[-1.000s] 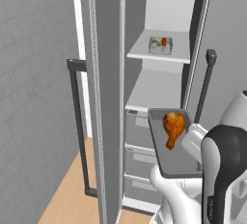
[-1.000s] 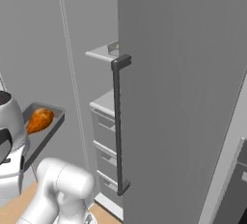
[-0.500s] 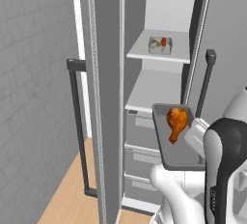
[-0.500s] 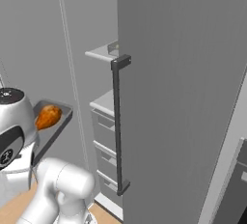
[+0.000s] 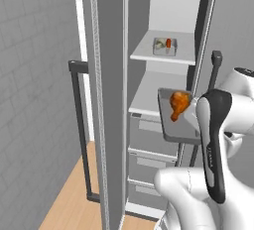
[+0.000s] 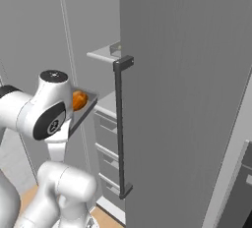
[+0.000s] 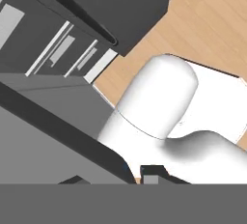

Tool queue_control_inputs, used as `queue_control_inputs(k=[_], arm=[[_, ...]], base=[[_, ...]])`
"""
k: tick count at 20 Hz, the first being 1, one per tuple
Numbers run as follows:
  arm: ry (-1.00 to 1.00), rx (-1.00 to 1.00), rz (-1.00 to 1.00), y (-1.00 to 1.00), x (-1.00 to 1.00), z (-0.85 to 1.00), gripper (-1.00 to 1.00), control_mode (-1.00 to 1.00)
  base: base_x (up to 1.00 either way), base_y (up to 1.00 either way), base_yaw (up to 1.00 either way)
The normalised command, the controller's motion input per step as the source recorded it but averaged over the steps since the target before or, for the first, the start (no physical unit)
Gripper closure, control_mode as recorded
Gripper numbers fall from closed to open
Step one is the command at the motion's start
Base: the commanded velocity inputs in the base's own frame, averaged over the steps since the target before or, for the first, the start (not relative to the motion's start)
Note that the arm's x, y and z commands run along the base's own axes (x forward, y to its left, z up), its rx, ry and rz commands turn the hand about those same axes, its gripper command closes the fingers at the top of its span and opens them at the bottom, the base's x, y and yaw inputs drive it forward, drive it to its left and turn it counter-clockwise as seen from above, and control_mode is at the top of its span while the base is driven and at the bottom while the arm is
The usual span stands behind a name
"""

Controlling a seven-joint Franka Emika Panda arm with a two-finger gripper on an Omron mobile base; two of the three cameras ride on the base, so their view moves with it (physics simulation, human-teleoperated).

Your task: Take the meat container that has the chicken drumstick and place it on the second highest rack of the freezer. Then take the vegetable container that has the carrot and mushroom and place it on the highest rack of the freezer.

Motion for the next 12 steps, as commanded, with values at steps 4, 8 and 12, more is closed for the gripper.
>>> queue_control_inputs(k=[4, 8, 12], arm=[[0.02, -0.02, -0.02, 0.00, 1.00, -0.17, 1.00, -1.00], [0.01, -0.02, -0.03, -0.03, 1.00, -0.23, 1.00, -1.00], [0.00, -0.05, -0.01, -0.01, 1.00, -0.31, 1.00, -1.00]], base=[[0.00, 0.00, 0.00], [0.00, 0.00, 0.00], [0.00, 0.00, 0.00]])
